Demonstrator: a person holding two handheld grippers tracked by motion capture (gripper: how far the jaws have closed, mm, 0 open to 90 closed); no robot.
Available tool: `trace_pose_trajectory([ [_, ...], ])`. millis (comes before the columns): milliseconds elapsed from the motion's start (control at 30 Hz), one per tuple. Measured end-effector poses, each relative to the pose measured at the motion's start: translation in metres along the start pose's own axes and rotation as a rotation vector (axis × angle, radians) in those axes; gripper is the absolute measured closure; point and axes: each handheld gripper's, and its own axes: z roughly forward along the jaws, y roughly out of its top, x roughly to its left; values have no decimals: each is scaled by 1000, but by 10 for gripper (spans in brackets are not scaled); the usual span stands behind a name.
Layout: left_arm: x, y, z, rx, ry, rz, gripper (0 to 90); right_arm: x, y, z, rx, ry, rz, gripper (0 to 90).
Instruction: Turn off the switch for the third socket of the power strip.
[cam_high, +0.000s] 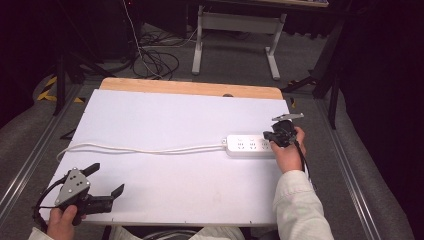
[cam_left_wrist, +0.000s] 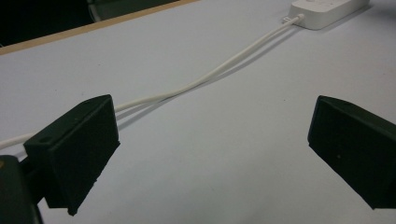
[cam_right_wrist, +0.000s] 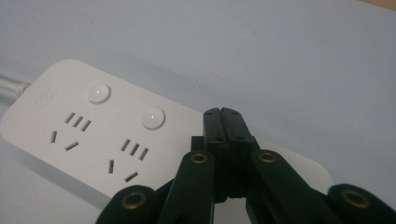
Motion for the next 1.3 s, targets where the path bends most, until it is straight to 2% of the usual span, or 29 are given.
trace_pose_trajectory([
  [233, 0, 0, 0, 2, 1, 4, 23, 1, 0, 7, 26, -6, -1, 900],
  [633, 0, 0, 1, 5, -2, 2, 23, 1, 0, 8, 26, -16, -10, 900],
  [1300, 0, 0, 0, 7, -3, 8, 23, 9, 0, 11, 43, -61, -51, 900],
])
